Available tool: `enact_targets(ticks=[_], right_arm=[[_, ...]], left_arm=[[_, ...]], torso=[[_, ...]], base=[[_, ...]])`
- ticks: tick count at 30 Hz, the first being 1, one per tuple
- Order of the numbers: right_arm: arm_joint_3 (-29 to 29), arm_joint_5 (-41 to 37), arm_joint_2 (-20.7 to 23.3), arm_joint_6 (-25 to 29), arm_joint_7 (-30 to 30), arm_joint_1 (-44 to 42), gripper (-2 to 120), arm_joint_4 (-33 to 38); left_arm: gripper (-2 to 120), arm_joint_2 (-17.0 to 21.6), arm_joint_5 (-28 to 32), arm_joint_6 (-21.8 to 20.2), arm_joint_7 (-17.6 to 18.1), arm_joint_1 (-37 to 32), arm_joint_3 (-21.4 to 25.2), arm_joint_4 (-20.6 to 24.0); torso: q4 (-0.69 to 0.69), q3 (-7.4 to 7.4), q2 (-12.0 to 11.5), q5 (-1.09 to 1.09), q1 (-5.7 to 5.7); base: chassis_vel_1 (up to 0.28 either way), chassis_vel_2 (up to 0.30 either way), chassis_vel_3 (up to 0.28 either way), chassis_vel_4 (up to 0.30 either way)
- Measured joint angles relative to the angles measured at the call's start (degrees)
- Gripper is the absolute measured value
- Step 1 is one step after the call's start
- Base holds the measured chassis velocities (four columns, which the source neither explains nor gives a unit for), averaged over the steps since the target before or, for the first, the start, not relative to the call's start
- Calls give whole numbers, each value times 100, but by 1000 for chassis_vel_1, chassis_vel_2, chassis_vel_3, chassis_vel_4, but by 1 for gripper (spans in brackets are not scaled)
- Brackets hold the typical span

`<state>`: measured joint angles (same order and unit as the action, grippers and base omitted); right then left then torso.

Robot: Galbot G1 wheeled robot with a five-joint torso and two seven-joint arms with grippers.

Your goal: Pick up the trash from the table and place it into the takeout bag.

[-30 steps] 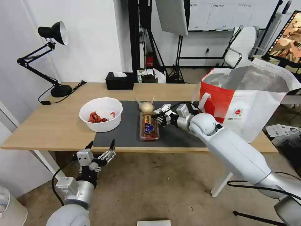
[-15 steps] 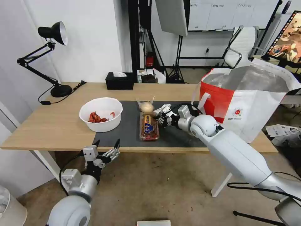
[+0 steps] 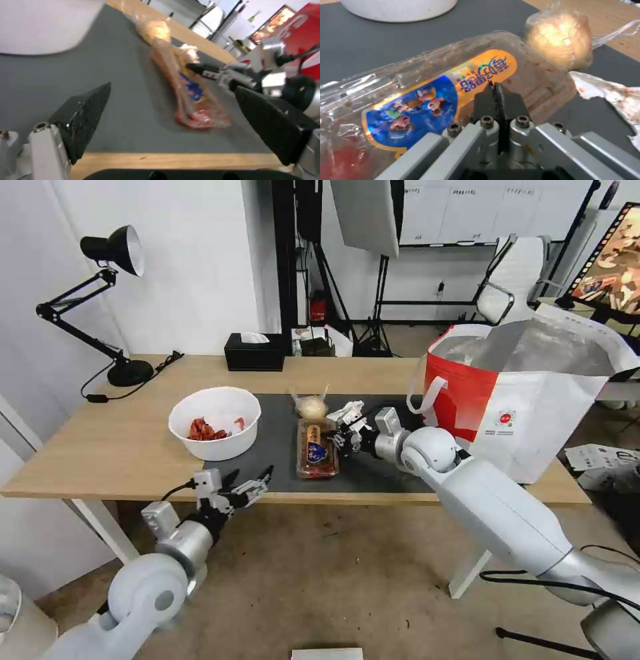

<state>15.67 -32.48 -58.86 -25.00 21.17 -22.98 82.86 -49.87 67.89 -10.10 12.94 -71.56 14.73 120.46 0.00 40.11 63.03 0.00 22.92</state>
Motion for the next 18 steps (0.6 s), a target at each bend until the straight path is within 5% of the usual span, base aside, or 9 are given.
enact_targets(ticks=[12, 18], right_arm=[[15, -69, 37, -10, -36, 3, 0, 26], [14, -71, 63, -11, -56, 5, 0, 63]], left_arm=[[100, -112, 2006, -625, 353, 1439, -605, -906], [100, -255, 2314, -976, 451, 1935, -834, -1238]], torso=[[0, 0, 0, 0, 0], [-1, 0, -1, 0, 1]], base=[[0, 0, 0, 0], [0, 0, 0, 0]])
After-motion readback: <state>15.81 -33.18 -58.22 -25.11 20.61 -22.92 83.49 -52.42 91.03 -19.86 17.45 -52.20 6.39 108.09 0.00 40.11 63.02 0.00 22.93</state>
